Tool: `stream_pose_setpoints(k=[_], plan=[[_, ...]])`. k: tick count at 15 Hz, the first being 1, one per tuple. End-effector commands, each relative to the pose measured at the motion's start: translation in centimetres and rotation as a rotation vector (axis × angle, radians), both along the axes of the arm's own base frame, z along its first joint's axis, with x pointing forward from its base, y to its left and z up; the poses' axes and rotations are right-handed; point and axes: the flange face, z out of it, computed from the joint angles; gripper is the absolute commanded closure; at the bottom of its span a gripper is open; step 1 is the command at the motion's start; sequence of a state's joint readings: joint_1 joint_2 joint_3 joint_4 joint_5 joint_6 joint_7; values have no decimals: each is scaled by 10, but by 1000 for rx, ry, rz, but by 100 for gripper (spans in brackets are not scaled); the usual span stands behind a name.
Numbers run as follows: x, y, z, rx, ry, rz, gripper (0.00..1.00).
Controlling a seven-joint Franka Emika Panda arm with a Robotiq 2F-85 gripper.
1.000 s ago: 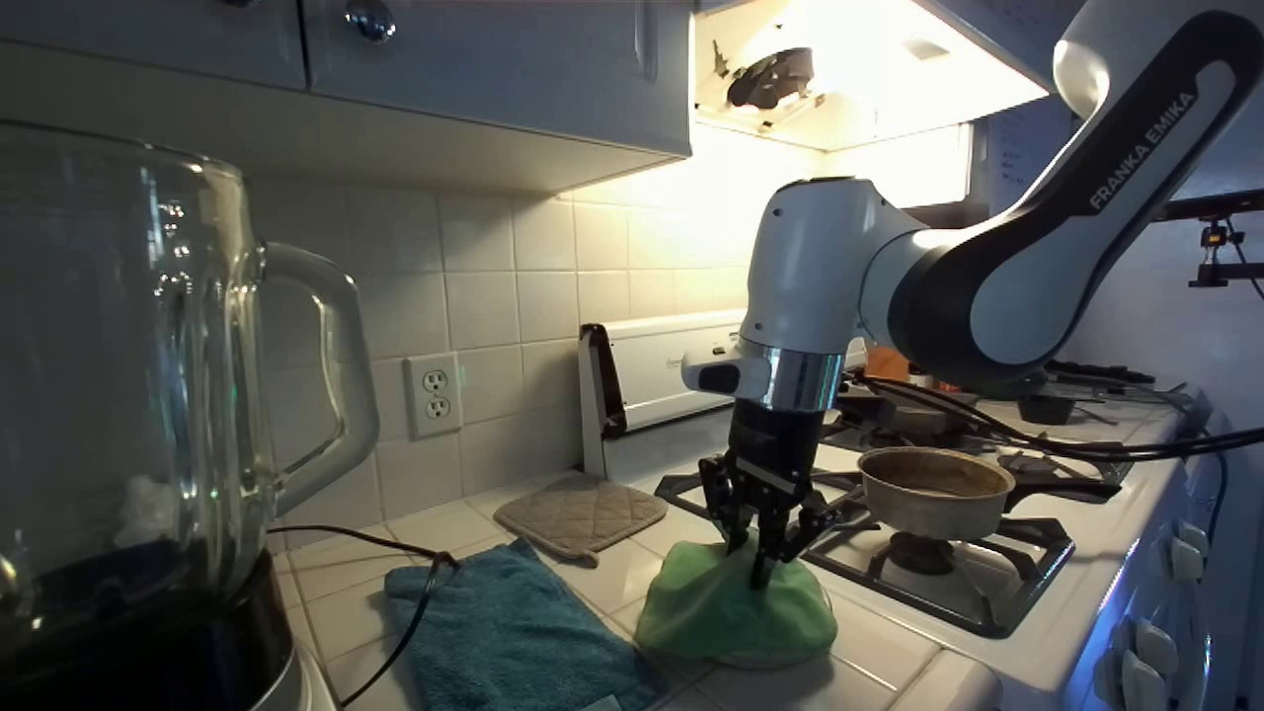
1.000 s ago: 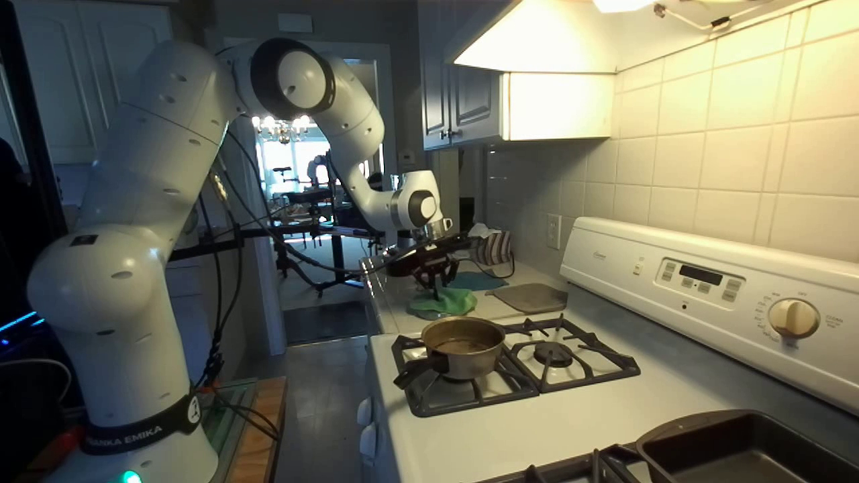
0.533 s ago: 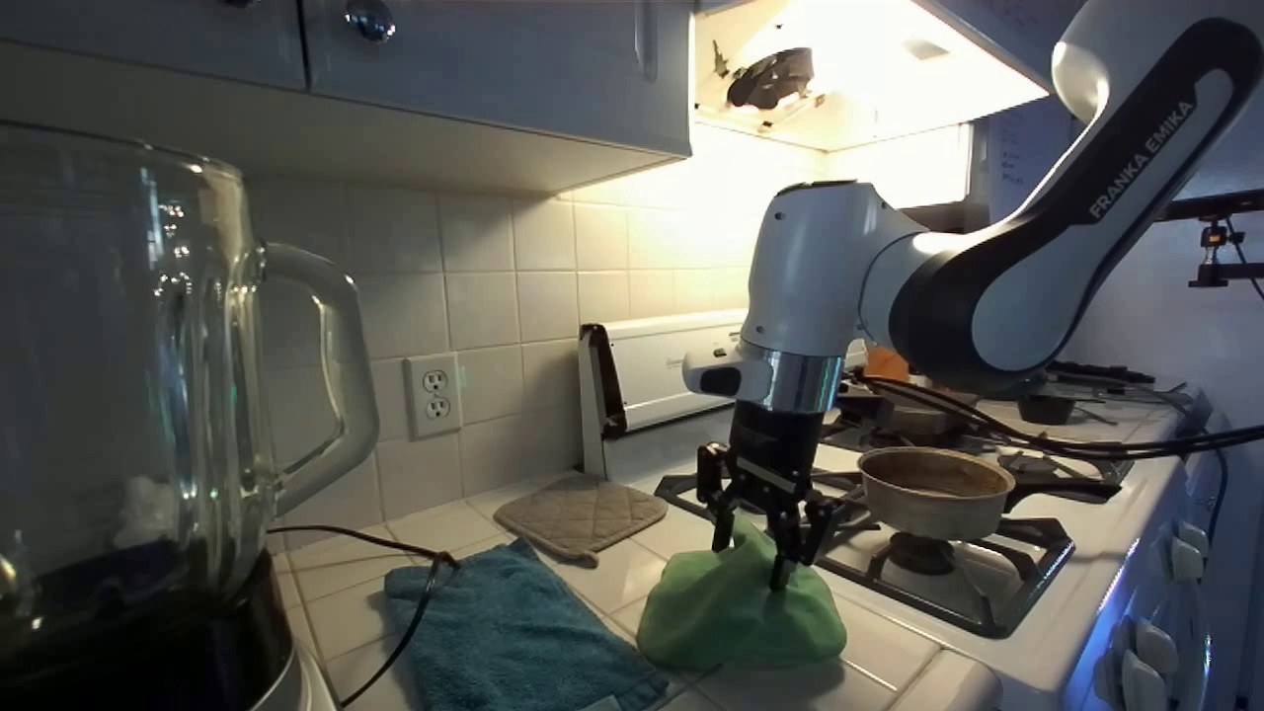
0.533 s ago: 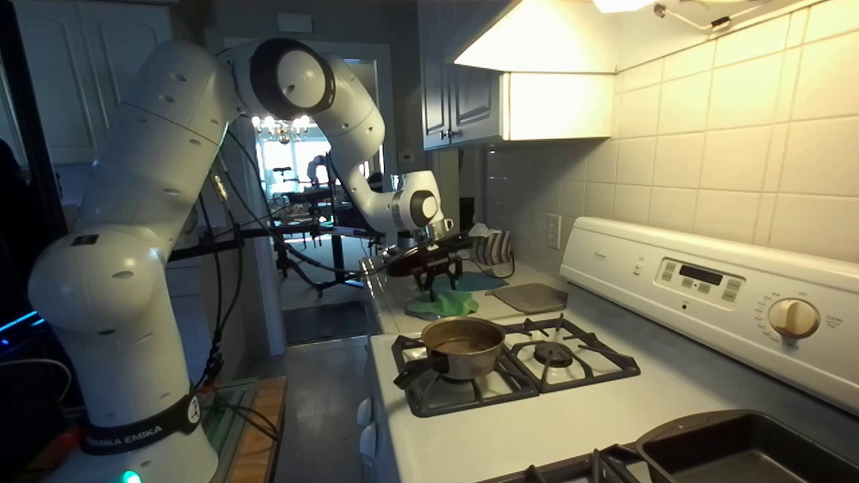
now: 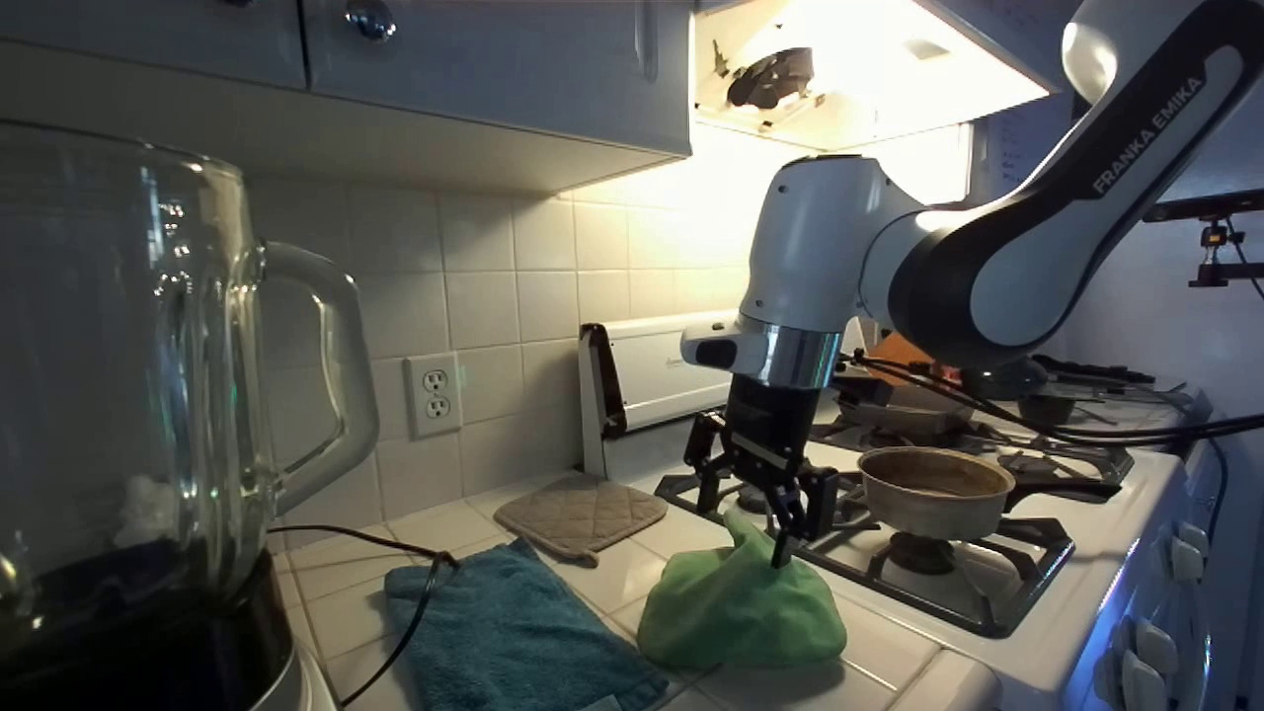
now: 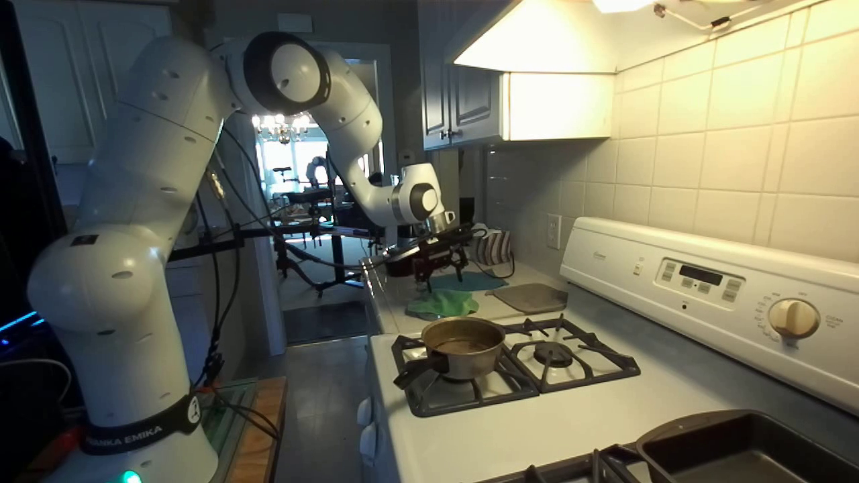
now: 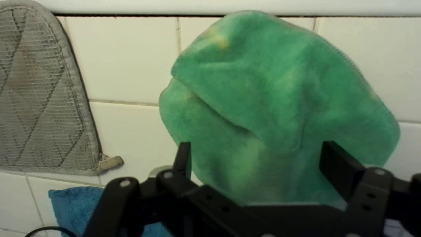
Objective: Remove the lid and green towel from the top of the saucepan on the stove.
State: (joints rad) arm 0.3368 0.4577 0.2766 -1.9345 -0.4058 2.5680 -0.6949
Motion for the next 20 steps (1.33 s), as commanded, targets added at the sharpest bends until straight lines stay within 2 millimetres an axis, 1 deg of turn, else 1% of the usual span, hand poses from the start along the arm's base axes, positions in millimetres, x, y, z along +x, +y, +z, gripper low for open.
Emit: stream_pose_setpoints(k=[1, 5, 9, 11, 13, 15, 20], plan=[[-1, -14, 32, 14, 30, -108, 0], [6, -51, 62, -12, 119, -282, 0], [15, -91, 94, 61, 126, -464, 0], [21, -112, 105, 111, 122, -559, 0], [24, -133, 110, 157, 121, -663, 0], [25, -152, 110, 187, 127, -764, 0], [25, -197, 106, 250, 60, -994, 0]])
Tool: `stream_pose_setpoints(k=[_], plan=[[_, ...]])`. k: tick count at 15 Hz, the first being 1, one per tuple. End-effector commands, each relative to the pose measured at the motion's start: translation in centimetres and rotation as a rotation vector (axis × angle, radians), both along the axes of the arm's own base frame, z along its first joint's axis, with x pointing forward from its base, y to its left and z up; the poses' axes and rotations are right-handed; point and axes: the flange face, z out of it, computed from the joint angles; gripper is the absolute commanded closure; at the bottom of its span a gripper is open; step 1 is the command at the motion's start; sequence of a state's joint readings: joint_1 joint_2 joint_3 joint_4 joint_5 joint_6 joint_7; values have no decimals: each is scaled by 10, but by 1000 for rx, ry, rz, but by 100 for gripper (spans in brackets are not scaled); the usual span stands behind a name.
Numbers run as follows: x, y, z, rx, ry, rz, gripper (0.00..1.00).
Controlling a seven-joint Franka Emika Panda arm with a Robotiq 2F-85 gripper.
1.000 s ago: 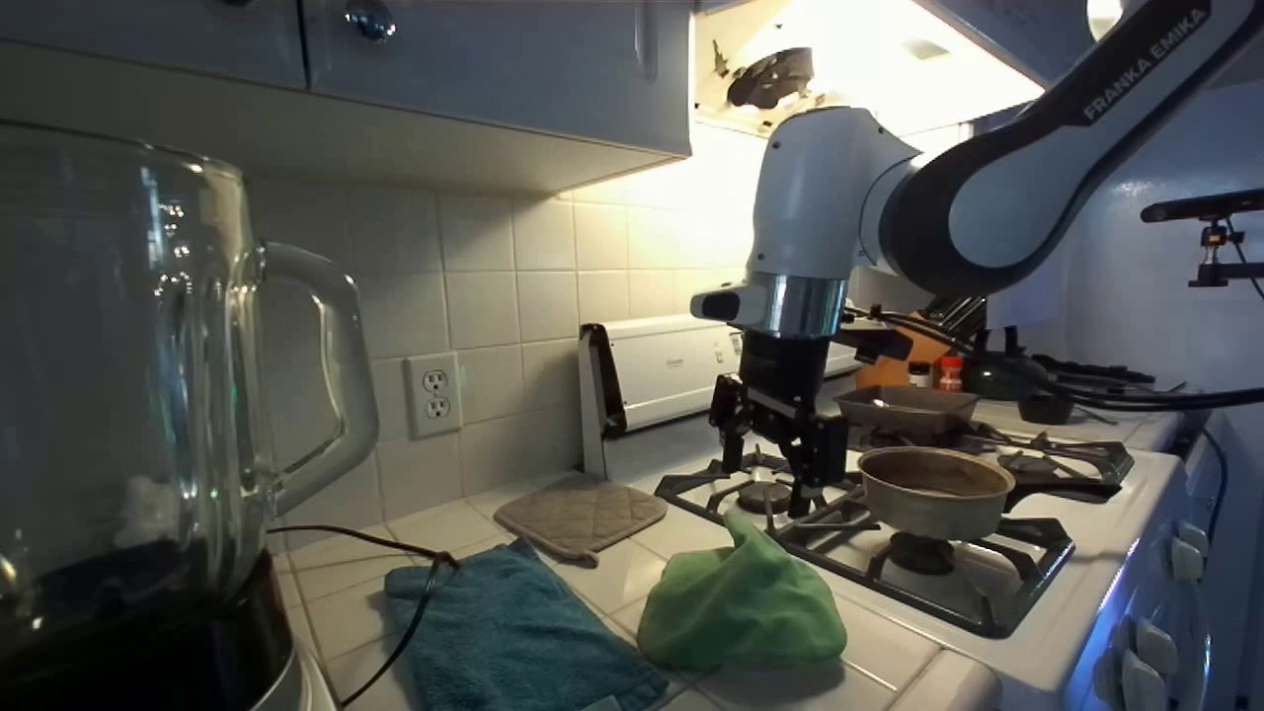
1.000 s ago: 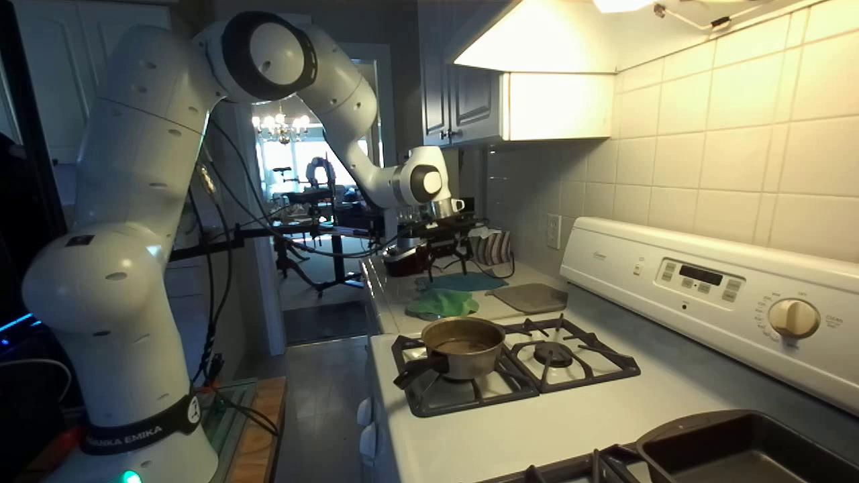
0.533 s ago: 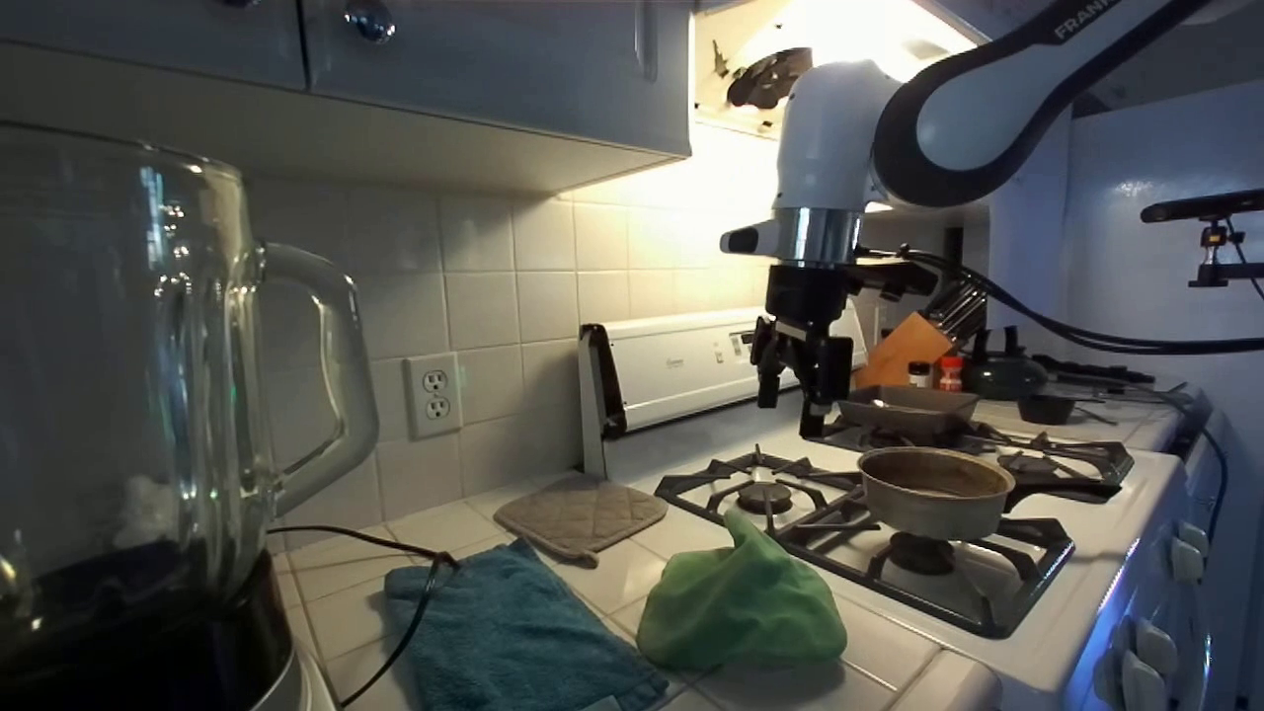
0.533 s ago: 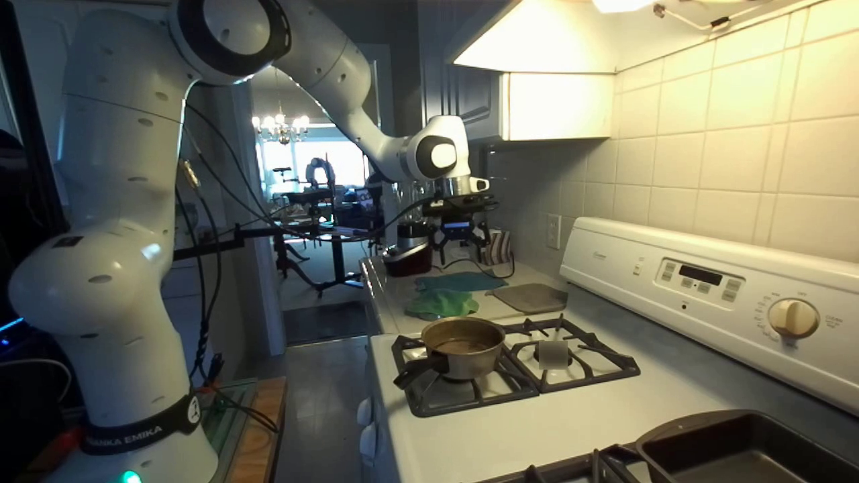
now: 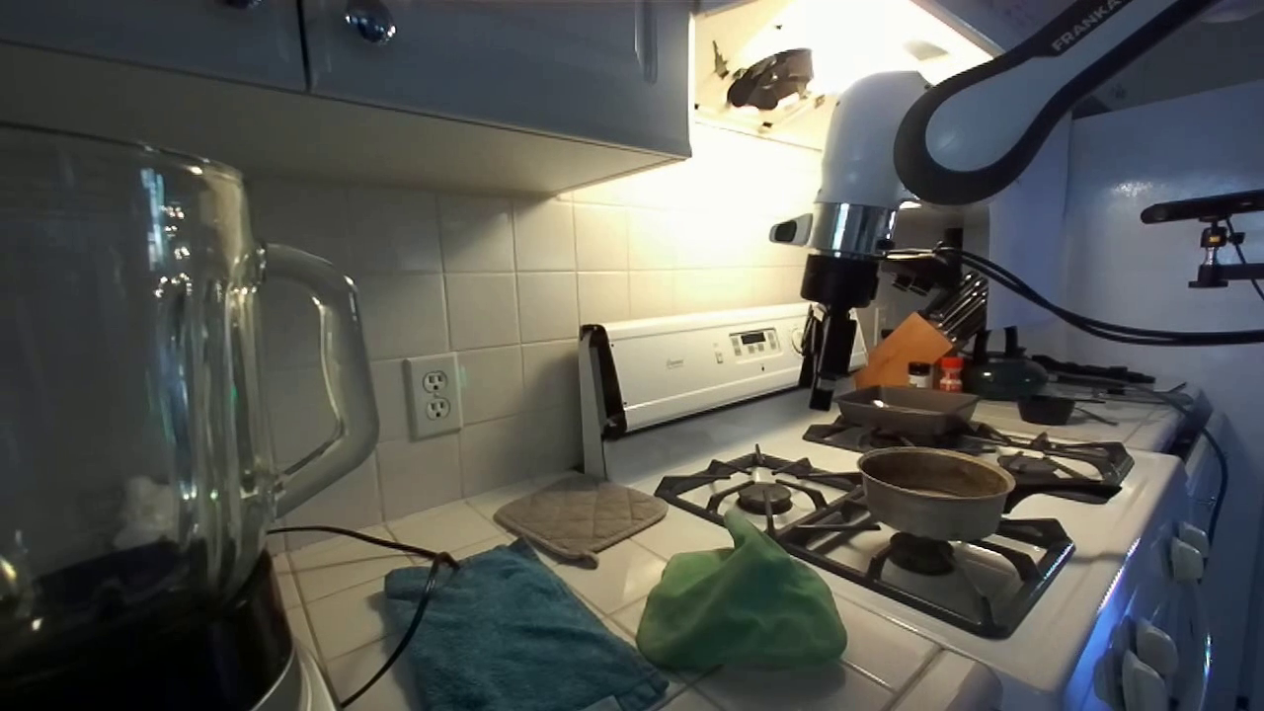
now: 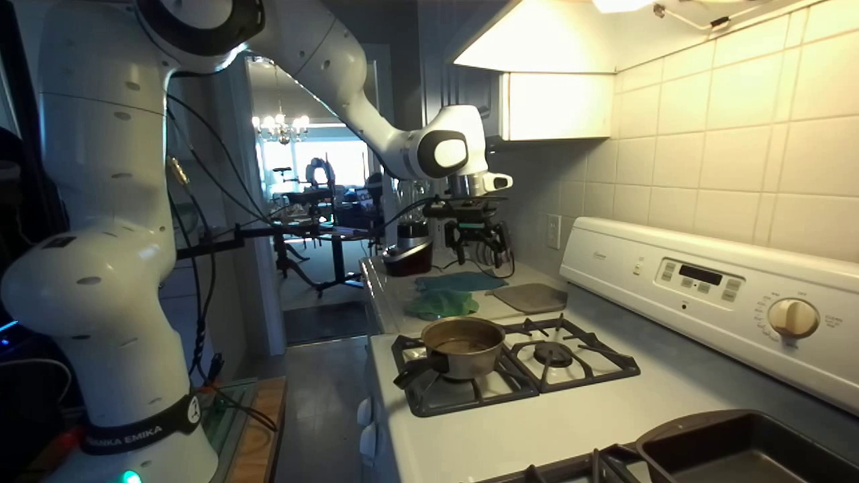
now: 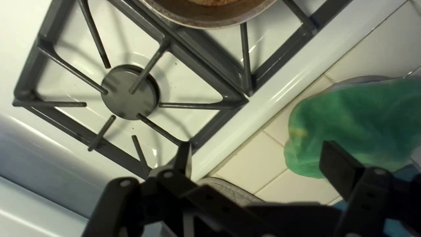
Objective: Remove the lid and green towel from the top of the saucepan on the stove.
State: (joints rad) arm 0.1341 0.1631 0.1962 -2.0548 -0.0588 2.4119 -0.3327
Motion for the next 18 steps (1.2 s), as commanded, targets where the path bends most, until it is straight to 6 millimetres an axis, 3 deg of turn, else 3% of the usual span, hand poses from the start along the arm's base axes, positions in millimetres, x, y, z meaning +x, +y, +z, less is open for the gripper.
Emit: stream_pose_setpoints(k=[1, 6, 10, 12, 13, 18], plan=[[-13, -30, 2, 31, -46, -185, 0], [-20, -72, 0, 66, -62, -413, 0], [-28, -95, 2, 81, -58, -538, 0], [-33, -101, 2, 88, -51, -578, 0], [-19, -95, -2, 72, -39, -530, 0], [-24, -99, 0, 76, -39, -559, 0]])
